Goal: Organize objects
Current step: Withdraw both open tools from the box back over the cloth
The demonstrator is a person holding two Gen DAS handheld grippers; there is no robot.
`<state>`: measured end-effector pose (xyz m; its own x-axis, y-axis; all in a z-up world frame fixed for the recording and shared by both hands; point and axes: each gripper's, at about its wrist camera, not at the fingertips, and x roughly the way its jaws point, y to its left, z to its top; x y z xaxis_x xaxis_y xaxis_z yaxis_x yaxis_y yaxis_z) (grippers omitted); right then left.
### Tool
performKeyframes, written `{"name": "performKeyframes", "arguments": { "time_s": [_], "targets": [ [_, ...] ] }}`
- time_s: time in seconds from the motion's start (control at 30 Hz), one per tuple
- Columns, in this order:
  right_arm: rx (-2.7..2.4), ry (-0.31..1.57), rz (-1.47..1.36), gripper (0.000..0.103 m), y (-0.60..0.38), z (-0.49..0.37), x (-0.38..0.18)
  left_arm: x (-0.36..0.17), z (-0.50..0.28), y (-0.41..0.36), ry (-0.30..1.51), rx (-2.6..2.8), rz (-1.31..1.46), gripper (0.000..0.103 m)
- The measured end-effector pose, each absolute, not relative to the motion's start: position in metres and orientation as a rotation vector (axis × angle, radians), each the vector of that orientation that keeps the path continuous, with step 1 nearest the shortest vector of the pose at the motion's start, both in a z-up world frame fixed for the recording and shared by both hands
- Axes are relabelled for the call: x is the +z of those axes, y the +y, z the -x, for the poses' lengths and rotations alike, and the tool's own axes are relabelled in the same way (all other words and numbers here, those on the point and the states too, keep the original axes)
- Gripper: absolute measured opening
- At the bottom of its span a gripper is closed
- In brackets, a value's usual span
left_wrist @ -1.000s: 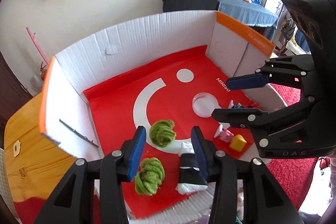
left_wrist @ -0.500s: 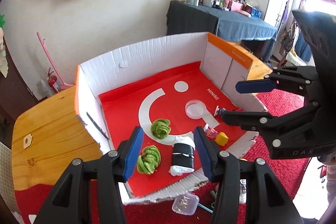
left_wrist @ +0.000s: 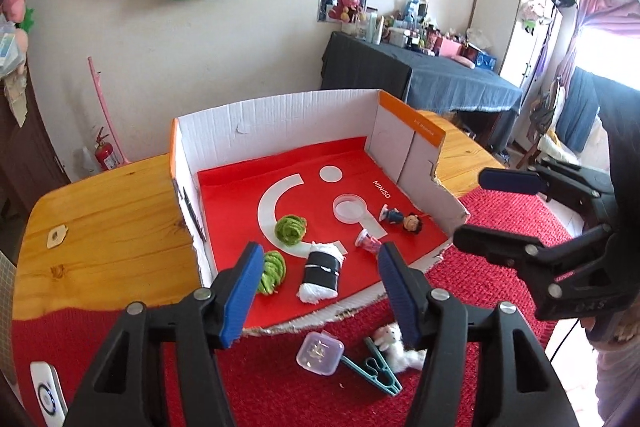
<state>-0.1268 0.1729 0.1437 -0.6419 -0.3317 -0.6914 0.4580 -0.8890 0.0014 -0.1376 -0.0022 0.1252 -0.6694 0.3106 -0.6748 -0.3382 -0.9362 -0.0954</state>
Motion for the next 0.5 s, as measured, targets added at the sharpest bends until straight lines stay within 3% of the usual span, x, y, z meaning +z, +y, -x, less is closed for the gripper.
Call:
{"name": "performKeyframes", "arguments": {
  "time_s": [0.5],
  "targets": [
    [-2.647,0.136,-0.850,0.081,0.184,0.070,0.127,0.112,0.087,-0.003,0.006,2.689,0.953,0.082]
  ]
}}
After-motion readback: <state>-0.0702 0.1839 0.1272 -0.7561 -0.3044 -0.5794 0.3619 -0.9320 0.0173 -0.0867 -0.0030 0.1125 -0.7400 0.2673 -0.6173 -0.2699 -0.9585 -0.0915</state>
